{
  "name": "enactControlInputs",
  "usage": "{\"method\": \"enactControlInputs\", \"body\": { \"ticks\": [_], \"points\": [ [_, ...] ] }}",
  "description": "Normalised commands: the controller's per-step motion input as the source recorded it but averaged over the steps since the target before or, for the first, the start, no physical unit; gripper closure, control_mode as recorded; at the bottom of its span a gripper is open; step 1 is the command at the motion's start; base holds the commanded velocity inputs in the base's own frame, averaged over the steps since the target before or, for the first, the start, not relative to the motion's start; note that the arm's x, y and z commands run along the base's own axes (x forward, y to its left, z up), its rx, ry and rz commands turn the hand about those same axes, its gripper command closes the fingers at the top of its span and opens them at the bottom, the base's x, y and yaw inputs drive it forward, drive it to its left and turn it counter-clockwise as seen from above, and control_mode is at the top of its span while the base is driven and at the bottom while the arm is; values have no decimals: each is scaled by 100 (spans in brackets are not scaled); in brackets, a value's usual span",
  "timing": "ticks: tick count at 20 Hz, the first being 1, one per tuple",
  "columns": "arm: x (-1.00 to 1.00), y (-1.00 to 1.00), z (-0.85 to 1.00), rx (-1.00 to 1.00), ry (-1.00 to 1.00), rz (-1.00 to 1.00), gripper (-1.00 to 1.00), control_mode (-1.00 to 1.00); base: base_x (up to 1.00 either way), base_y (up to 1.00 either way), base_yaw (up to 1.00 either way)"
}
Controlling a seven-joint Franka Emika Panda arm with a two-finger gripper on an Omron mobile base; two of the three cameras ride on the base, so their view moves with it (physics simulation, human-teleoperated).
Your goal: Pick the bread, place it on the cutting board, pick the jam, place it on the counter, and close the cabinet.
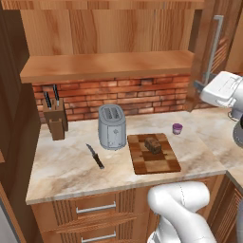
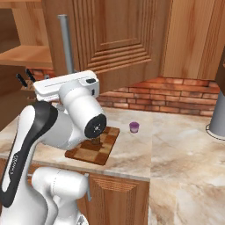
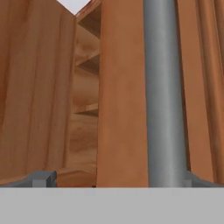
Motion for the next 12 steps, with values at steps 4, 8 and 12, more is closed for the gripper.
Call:
{"method": "enactControlInputs", "body": {
  "ticks": [4, 8, 12],
  "points": [
    [20, 16, 0, 0, 0, -3, -100, -100, 0, 0, 0],
    [28, 21, 0, 0, 0, -3, -100, -100, 0, 0, 0],
    [33, 22, 0, 0, 0, -3, -100, -100, 0, 0, 0]
  ]
}}
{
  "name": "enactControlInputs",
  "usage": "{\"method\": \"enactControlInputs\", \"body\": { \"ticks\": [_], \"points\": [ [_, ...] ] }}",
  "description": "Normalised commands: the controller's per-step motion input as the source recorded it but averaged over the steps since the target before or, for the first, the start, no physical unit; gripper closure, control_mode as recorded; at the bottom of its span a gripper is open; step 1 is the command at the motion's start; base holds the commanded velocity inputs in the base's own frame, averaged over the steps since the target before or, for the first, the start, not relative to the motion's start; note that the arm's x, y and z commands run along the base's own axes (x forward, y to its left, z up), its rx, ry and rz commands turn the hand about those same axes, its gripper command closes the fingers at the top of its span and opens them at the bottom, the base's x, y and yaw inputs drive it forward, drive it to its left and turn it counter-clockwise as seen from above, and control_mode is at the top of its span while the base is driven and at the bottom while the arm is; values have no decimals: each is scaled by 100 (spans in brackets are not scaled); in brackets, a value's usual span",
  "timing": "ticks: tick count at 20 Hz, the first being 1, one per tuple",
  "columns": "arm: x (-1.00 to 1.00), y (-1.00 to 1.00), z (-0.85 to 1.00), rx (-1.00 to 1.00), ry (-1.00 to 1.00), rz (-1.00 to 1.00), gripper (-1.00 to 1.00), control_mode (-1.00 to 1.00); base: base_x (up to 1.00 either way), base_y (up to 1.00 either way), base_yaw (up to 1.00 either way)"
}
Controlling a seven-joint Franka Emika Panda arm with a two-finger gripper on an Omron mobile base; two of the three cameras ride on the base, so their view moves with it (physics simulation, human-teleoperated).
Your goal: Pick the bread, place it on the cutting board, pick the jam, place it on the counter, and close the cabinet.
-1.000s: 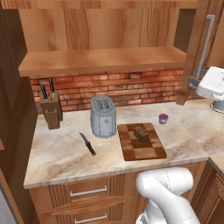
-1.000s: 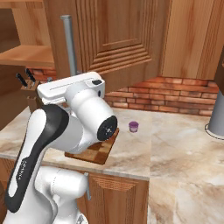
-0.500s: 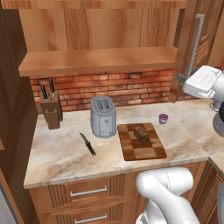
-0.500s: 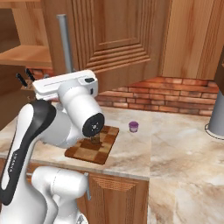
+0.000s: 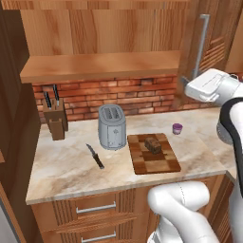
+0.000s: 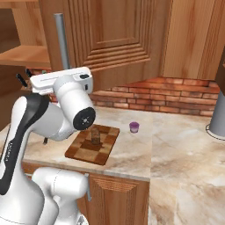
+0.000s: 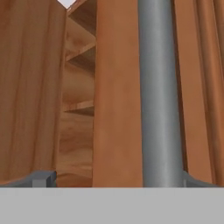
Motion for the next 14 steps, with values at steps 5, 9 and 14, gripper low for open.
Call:
{"method": "enactControlInputs", "body": {
  "ticks": [5, 9, 14],
  "points": [
    [39, 22, 0, 0, 0, -2, -100, -100, 0, 0, 0],
    [42, 19, 0, 0, 0, 0, -100, -100, 0, 0, 0],
    [44, 21, 0, 0, 0, 0, -100, -100, 0, 0, 0]
  ]
}}
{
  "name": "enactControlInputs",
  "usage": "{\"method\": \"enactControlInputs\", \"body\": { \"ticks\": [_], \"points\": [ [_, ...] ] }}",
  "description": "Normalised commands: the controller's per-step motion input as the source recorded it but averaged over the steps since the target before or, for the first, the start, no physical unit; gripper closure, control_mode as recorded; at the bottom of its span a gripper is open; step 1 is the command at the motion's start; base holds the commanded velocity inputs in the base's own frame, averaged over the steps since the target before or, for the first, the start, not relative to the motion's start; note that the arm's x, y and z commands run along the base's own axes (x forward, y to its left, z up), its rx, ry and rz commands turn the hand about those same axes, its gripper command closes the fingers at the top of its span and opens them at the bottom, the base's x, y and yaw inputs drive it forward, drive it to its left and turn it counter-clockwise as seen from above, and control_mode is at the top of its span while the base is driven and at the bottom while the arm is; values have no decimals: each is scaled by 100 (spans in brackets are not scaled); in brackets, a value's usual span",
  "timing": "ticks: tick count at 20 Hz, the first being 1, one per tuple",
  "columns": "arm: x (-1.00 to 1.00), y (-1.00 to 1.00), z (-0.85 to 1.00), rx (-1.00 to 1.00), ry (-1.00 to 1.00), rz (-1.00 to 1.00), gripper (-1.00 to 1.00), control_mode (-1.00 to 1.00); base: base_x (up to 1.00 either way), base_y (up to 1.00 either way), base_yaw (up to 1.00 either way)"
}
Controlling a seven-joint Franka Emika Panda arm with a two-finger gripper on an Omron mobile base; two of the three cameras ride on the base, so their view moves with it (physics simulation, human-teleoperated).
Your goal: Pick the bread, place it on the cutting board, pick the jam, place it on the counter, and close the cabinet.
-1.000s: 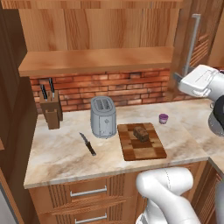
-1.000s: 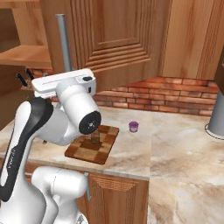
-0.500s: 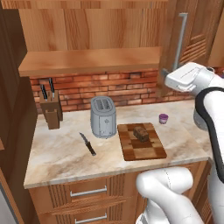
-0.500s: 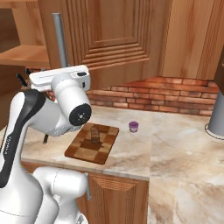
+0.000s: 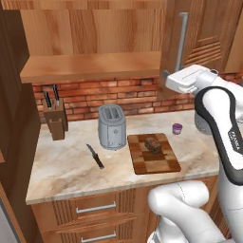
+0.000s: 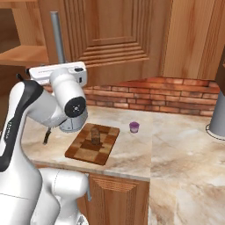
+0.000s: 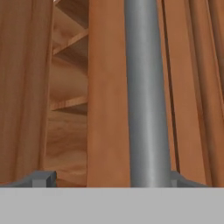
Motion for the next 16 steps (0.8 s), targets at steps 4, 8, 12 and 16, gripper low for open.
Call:
{"method": "enactControlInputs", "body": {
  "ticks": [4, 8, 12, 16],
  "points": [
    [42, 22, 0, 0, 0, 0, -100, -100, 0, 0, 0],
    [45, 22, 0, 0, 0, 0, -100, -100, 0, 0, 0],
    [41, 21, 0, 0, 0, 0, -100, -100, 0, 0, 0],
    [40, 19, 0, 0, 0, 0, -100, -100, 0, 0, 0]
  ]
}}
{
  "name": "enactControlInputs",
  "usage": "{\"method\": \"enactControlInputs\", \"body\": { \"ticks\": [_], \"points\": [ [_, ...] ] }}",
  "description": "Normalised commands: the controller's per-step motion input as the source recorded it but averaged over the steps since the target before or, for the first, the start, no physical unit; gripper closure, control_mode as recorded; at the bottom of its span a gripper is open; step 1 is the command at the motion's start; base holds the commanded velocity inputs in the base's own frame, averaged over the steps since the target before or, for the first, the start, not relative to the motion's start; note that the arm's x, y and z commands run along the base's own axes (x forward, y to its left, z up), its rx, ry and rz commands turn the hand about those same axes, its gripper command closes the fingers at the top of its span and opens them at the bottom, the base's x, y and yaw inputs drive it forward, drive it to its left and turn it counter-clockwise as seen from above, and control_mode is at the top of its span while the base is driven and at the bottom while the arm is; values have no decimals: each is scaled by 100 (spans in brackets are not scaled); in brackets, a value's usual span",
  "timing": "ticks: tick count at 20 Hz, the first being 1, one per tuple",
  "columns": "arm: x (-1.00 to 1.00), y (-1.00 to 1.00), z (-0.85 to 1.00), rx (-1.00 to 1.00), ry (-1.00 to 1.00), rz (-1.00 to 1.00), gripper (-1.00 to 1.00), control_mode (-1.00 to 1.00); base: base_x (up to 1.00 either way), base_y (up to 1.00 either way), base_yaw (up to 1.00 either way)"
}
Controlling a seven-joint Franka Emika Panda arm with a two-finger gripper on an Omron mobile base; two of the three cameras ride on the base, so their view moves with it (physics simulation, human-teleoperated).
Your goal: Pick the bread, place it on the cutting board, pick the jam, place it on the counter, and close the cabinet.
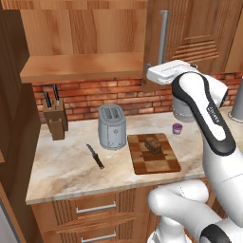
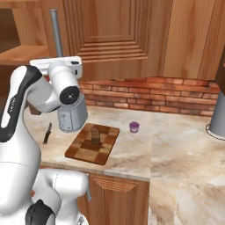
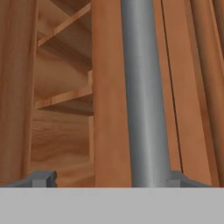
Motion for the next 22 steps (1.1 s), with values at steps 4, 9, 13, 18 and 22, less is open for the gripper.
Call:
{"method": "enactControlInputs", "body": {
  "ticks": [4, 9, 13, 18, 22],
  "points": [
    [36, 9, 0, 0, 0, 0, -100, -100, 0, 0, 0],
    [32, 1, 0, 0, 0, 0, -100, -100, 0, 0, 0],
    [36, 0, 0, 0, 0, 0, -100, -100, 0, 0, 0],
    [37, 0, 0, 0, 0, 0, -100, -100, 0, 0, 0],
    [39, 0, 0, 0, 0, 0, -100, -100, 0, 0, 0]
  ]
}}
